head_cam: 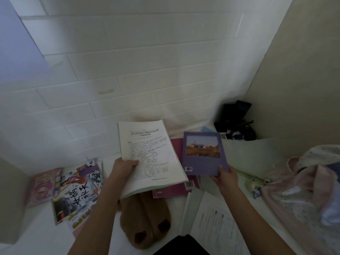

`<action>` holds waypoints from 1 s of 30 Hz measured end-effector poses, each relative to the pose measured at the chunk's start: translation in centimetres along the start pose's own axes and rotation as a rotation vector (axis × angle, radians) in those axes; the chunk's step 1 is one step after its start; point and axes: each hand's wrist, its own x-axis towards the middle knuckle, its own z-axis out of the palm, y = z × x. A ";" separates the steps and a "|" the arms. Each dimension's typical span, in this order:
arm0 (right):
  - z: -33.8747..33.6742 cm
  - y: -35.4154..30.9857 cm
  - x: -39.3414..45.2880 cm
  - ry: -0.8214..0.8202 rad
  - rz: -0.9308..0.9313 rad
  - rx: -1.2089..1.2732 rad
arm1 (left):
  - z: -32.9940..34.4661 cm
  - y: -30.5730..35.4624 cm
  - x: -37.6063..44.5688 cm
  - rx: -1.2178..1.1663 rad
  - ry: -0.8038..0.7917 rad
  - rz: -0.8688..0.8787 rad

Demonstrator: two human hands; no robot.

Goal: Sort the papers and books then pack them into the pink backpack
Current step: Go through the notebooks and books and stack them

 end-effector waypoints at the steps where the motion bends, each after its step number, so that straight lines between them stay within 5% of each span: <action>1: -0.4 0.3 0.3 0.019 0.042 -0.051 | 0.2 -0.4 0.2 0.034 -0.043 -0.019; 5: -2.2 1.6 0.5 -0.025 0.008 -0.523 | 0.8 -2.1 0.2 0.181 -0.185 -0.082; 8: -3.1 2.2 0.7 -0.009 -0.015 -0.658 | 1.3 -2.6 -0.1 0.190 -0.225 -0.064; 18: -3.0 1.1 1.5 0.191 -0.200 -0.619 | 0.5 -3.6 0.0 0.032 -0.299 -0.052; 20: -2.9 0.7 1.6 0.122 -0.096 -0.573 | 0.0 -4.0 0.2 -0.002 -0.307 -0.064; 24: -2.2 0.8 0.7 -0.274 0.125 -0.594 | -0.3 -4.2 0.4 -0.028 -0.304 -0.061; 30: -1.7 1.2 1.4 -0.128 -0.107 -0.642 | -0.1 -4.3 0.1 -0.088 -0.251 -0.062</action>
